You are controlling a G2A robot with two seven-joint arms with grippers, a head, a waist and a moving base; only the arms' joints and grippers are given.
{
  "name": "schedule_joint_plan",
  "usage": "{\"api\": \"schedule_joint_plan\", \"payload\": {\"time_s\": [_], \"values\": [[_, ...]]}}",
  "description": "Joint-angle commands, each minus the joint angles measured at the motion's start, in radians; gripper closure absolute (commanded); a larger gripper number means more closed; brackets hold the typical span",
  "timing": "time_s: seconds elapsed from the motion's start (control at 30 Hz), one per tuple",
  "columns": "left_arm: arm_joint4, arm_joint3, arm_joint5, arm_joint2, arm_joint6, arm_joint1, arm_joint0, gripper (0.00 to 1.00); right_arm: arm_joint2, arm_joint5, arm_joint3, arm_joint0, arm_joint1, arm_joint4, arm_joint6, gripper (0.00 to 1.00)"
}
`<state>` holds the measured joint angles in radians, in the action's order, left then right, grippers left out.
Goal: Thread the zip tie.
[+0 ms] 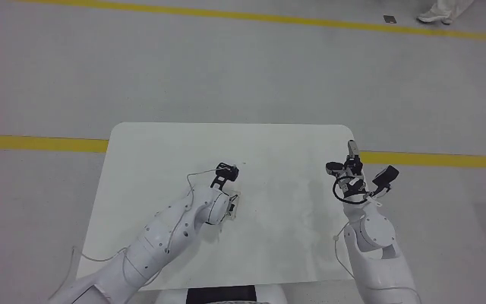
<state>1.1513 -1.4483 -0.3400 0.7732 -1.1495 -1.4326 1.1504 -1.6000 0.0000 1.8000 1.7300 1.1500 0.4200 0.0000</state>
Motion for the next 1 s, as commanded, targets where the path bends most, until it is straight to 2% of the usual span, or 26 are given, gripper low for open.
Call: {"api": "schedule_joint_plan", "payload": {"time_s": [0.0,0.23,0.33,0.57,0.97], "values": [[0.017,-0.028,0.0,0.009,-0.009,0.003,0.011,1.0,0.0,0.0,0.0,0.0,0.0,0.0,0.0,0.0],[0.069,-0.121,0.0,0.029,-0.048,0.015,0.055,1.0,0.0,0.0,0.0,0.0,0.0,0.0,0.0,0.0],[0.085,-0.145,0.0,0.031,-0.058,0.019,0.068,1.0,0.0,0.0,0.0,0.0,0.0,0.0,0.0,0.0],[0.108,-0.198,0.005,0.039,-0.075,0.029,0.094,1.0,0.0,0.0,0.0,0.0,0.0,0.0,0.0,0.0],[0.129,-0.245,0.012,0.048,-0.084,0.037,0.117,1.0,0.0,0.0,0.0,0.0,0.0,0.0,0.0,0.0]]}}
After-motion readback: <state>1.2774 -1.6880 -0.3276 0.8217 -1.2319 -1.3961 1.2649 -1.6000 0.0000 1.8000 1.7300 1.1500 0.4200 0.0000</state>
